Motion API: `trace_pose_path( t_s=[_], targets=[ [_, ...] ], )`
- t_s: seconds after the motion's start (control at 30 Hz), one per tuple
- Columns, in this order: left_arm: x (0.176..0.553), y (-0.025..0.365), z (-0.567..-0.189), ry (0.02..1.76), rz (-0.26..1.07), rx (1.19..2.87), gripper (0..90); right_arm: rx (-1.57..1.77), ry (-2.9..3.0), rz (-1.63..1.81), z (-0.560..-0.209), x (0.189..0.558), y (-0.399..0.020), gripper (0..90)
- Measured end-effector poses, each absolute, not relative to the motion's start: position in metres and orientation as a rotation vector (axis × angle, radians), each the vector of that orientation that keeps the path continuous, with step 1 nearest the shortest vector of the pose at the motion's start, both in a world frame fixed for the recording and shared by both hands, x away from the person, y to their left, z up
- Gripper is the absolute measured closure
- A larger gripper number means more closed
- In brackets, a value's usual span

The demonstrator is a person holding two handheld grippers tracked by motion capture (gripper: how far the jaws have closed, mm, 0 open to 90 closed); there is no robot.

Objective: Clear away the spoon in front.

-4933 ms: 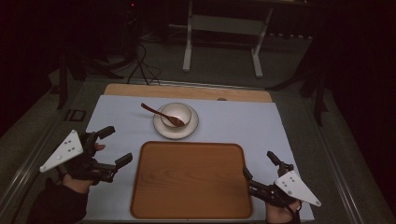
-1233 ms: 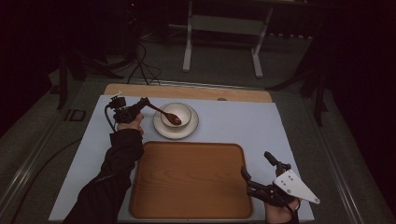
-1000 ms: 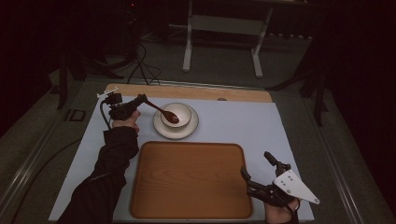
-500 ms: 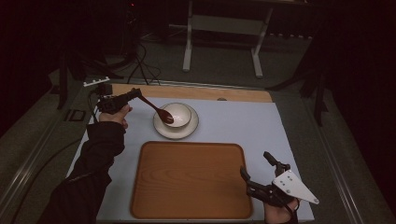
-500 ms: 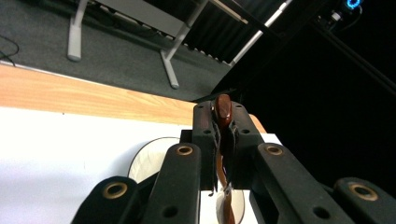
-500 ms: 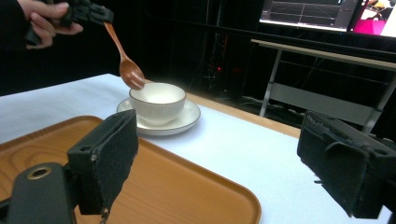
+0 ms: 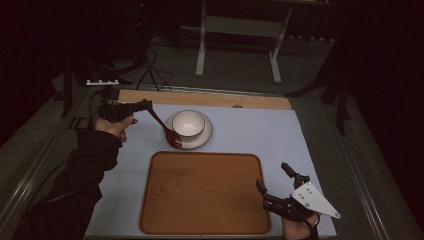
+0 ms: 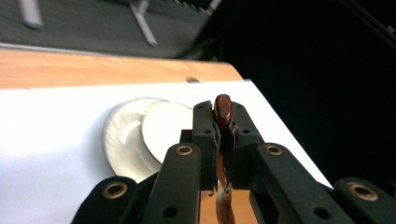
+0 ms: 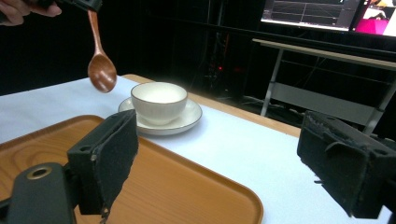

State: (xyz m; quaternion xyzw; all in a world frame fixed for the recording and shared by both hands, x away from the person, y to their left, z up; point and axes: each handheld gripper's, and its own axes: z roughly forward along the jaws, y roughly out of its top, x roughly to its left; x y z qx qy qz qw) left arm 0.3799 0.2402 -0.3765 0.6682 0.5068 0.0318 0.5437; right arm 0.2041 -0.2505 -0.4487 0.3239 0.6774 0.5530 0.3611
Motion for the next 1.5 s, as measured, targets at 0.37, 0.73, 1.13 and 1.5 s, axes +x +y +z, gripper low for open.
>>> trace_pose_path(
  t_s=[0.37, 0.73, 1.13, 1.5],
  targets=[
    [0.360, 0.229, -0.378, 1.118, -0.054, 1.720, 83.7, 0.836, 1.748, 1.424, -0.449, 0.204, -0.250, 12.4],
    [0.341, 0.210, -0.391, 1.000, -0.211, 1.897, 83.7, 0.836, 1.747, 1.425, -0.449, 0.204, -0.250, 12.5],
    [0.329, 0.193, -0.430, 0.955, -0.390, 2.029, 83.5, 0.837, 1.754, 1.422, -0.449, 0.205, -0.249, 12.5],
    [0.339, 0.180, -0.475, 1.054, -0.519, 2.026, 83.1, 0.835, 1.761, 1.420, -0.450, 0.205, -0.248, 12.4]
  ],
)
